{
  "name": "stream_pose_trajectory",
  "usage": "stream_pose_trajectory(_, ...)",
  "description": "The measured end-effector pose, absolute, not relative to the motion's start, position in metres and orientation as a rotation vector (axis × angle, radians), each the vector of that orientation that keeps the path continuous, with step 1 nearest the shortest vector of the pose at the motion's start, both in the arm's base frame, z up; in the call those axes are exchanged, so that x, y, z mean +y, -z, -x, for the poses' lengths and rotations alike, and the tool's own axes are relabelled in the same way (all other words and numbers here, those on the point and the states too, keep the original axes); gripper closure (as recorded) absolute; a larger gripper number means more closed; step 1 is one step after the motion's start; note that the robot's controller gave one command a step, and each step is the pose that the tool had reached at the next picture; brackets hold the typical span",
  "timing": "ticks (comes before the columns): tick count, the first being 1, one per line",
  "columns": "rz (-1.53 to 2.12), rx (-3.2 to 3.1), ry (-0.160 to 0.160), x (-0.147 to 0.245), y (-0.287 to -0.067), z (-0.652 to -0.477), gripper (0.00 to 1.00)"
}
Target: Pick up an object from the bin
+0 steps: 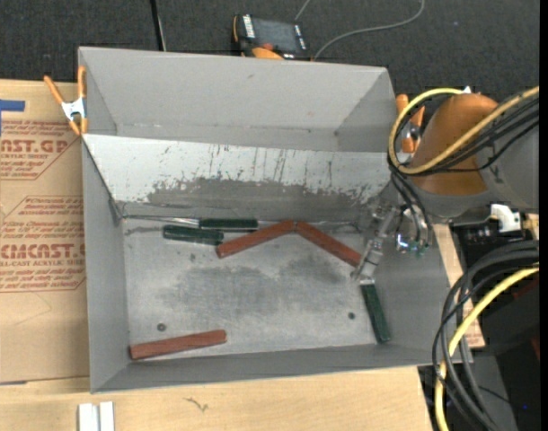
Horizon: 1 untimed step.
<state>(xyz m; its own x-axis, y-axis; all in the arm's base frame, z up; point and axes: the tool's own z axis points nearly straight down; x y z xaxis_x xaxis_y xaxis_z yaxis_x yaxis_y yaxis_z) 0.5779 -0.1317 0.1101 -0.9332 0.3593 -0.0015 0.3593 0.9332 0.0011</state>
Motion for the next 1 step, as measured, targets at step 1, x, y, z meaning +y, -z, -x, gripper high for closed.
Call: stream_pose_trajectory(1, -0.887, 3.015, -0.003, -0.1388, -0.0686, -0.5809, 0.00)
